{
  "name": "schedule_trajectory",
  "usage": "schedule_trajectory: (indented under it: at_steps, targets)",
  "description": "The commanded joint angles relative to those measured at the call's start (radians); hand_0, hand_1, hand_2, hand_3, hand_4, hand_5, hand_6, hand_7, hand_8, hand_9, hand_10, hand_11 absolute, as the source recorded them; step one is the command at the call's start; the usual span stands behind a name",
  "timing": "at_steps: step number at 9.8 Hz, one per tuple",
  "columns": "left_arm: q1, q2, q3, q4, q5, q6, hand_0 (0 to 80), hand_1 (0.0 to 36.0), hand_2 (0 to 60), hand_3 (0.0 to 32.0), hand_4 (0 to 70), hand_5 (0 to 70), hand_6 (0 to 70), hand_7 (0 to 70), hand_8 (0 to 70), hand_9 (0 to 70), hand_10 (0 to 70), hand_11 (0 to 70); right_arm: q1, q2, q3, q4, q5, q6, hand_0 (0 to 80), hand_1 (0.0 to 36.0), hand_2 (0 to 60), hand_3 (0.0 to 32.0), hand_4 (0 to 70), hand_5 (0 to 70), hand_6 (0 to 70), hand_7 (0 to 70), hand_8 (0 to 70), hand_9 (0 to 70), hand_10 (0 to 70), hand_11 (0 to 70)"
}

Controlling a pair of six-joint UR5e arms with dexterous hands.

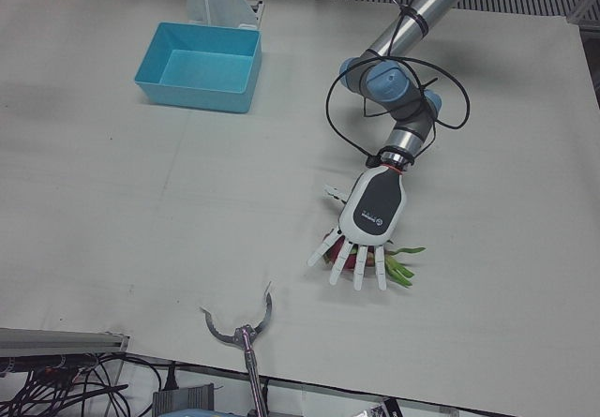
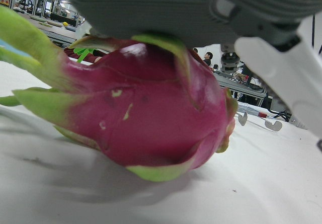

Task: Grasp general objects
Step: 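Close the left hand fingers around the dragon fruit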

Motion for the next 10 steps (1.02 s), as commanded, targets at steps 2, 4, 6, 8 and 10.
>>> schedule_trajectory:
  at_steps: [2, 4, 6, 8, 10]
  targets:
    - [-0.012, -0.012, -0.047, 0.068, -0.001, 0.001, 54.7, 16.4, 0.0, 32.0, 0.0, 0.0, 0.0, 0.0, 0.0, 0.0, 0.0, 0.0, 0.000, 0.000, 0.000, 0.000, 0.000, 0.000, 0.0, 0.0, 0.0, 0.0, 0.0, 0.0, 0.0, 0.0, 0.0, 0.0, 0.0, 0.0]
    - [-0.011, -0.015, -0.046, 0.087, -0.001, 0.004, 54.8, 17.0, 0.0, 32.0, 0.0, 0.0, 0.0, 0.0, 0.0, 0.0, 0.0, 0.0, 0.000, 0.000, 0.000, 0.000, 0.000, 0.000, 0.0, 0.0, 0.0, 0.0, 0.0, 0.0, 0.0, 0.0, 0.0, 0.0, 0.0, 0.0]
    - [-0.012, -0.024, -0.043, 0.088, -0.001, 0.067, 54.5, 17.0, 0.0, 32.0, 0.0, 0.0, 0.0, 0.0, 0.0, 0.0, 0.0, 0.0, 0.000, 0.000, 0.000, 0.000, 0.000, 0.000, 0.0, 0.0, 0.0, 0.0, 0.0, 0.0, 0.0, 0.0, 0.0, 0.0, 0.0, 0.0]
    - [-0.012, -0.030, -0.040, 0.088, 0.001, 0.127, 54.0, 16.8, 0.0, 32.0, 0.0, 0.0, 0.0, 0.0, 0.0, 0.0, 0.0, 0.0, 0.000, 0.000, 0.000, 0.000, 0.000, 0.000, 0.0, 0.0, 0.0, 0.0, 0.0, 0.0, 0.0, 0.0, 0.0, 0.0, 0.0, 0.0]
    - [-0.011, -0.036, -0.038, 0.090, 0.001, 0.171, 53.0, 15.7, 0.0, 32.0, 0.0, 0.0, 0.0, 0.0, 0.0, 0.0, 0.0, 0.0, 0.000, 0.000, 0.000, 0.000, 0.000, 0.000, 0.0, 0.0, 0.0, 0.0, 0.0, 0.0, 0.0, 0.0, 0.0, 0.0, 0.0, 0.0]
